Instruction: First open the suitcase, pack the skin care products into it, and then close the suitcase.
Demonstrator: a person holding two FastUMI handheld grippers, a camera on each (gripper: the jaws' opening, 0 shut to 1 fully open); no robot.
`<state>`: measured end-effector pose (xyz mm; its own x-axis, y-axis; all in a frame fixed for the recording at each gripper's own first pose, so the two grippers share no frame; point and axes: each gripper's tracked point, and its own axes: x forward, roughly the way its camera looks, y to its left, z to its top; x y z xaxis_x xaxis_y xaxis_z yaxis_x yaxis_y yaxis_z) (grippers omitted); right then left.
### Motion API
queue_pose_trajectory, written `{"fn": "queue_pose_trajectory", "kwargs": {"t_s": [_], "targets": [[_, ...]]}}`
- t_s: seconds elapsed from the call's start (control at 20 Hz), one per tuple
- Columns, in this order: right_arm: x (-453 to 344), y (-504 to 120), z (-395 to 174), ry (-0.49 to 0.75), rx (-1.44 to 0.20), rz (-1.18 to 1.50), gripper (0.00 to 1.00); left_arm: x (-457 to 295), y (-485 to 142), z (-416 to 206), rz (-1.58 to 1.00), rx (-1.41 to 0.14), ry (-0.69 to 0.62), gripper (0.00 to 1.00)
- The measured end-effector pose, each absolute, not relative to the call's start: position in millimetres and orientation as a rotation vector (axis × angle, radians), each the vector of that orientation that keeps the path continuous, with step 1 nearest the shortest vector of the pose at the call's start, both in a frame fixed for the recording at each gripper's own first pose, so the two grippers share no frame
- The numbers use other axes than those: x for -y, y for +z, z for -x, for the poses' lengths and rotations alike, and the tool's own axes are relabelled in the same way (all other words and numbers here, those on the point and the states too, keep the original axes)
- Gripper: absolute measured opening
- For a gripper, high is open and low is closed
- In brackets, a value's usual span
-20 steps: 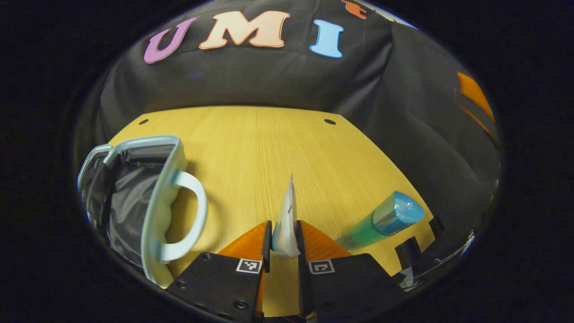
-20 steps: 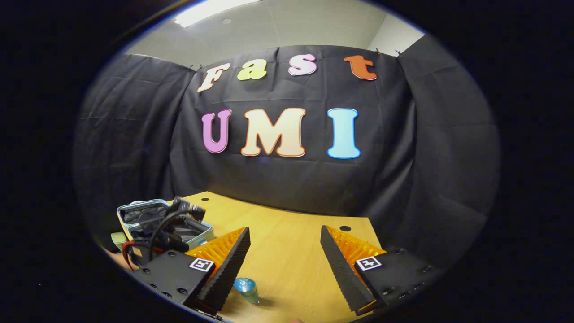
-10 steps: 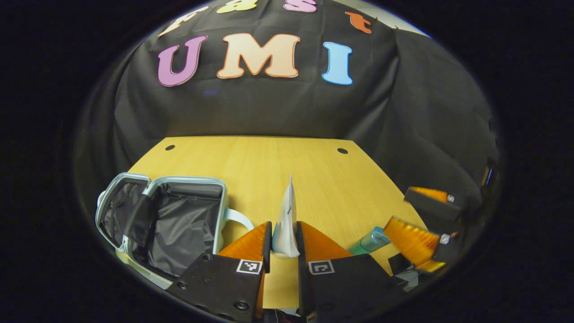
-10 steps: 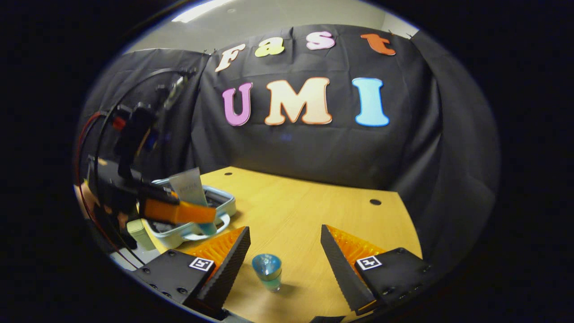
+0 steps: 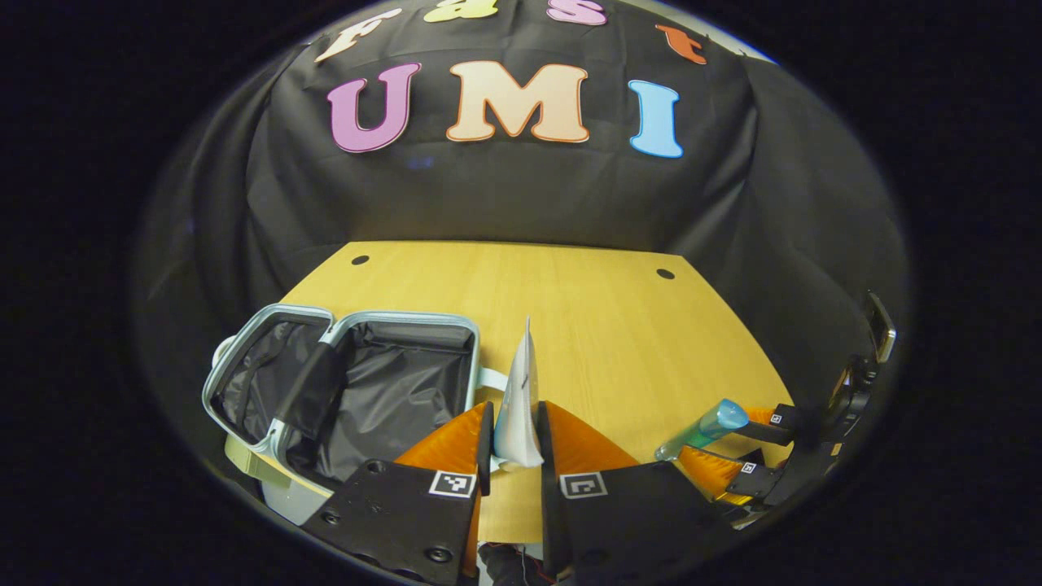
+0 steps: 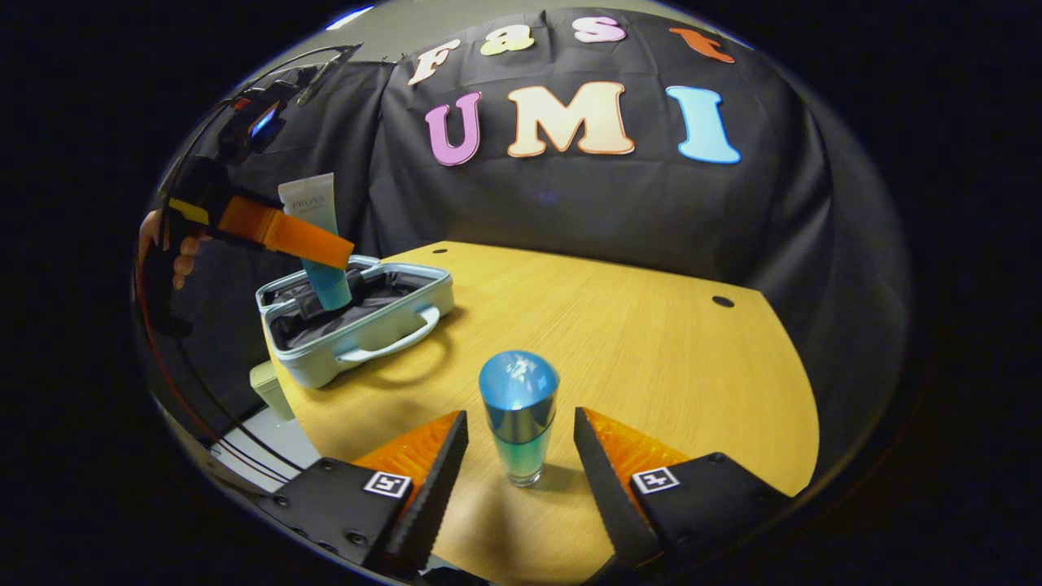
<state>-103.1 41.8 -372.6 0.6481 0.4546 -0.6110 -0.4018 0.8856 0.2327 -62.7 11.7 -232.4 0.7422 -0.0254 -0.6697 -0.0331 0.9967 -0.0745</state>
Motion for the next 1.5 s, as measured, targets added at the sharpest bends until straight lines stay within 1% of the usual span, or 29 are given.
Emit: {"fn": "queue_pose_trajectory", "kwargs": {"t_s": [0.05,0.1,0.15,0.3,0.55,0.75,1.05,1.15,1.2,1.25,1.3,1.35,1.5], "targets": [[-42.6,-370.7,100.5,0.484,-0.709,-0.082,0.75,-16.7,-234.0,64.6,0.076,-0.742,0.014,0.23],[-42.1,-370.0,94.5,0.481,-0.686,-0.085,0.61,-20.4,-234.8,66.1,0.071,-0.746,0.021,0.23],[-45.4,-374.3,95.9,0.496,-0.703,-0.09,0.47,-23.7,-235.8,67.5,0.071,-0.751,0.022,0.23],[-45.3,-369.0,97.4,0.493,-0.75,-0.122,0.47,-40.1,-243.0,70.3,0.07,-0.773,0.024,0.23],[-69.4,-326.2,71.7,0.471,-0.768,-0.205,0.47,-95.6,-250.5,69.9,0.034,-0.835,0.047,0.23],[-107.8,-299.3,59.8,0.476,-0.792,-0.282,0.46,-142.3,-281.9,80.0,0.009,-0.978,0.069,0.23],[-183.2,-272.0,59.4,0.573,-0.906,-0.443,0.46,-175.1,-333.9,86.5,0.033,-1.133,0.052,0.23],[-211.6,-264.5,61.8,0.615,-0.945,-0.496,0.46,-177.6,-348.2,83.7,0.056,-1.148,0.031,0.23],[-225.0,-265.6,63.6,0.632,-0.972,-0.509,0.44,-178.2,-354.3,82.7,0.068,-1.157,0.023,0.23],[-237.0,-267.2,64.7,0.639,-0.996,-0.518,0.44,-177.7,-359.9,81.1,0.08,-1.16,0.011,0.24],[-247.6,-270.2,66.9,0.646,-1.024,-0.52,0.47,-178.9,-362.8,77.9,0.092,-1.152,0.004,0.24],[-258.4,-274.4,68.1,0.65,-1.047,-0.517,0.44,-179.7,-366.0,73.2,0.105,-1.142,-0.006,0.29],[-286.6,-289.0,74.2,0.665,-1.107,-0.483,0.47,-181.5,-351.3,56.6,0.14,-1.072,-0.068,0.8]]}}
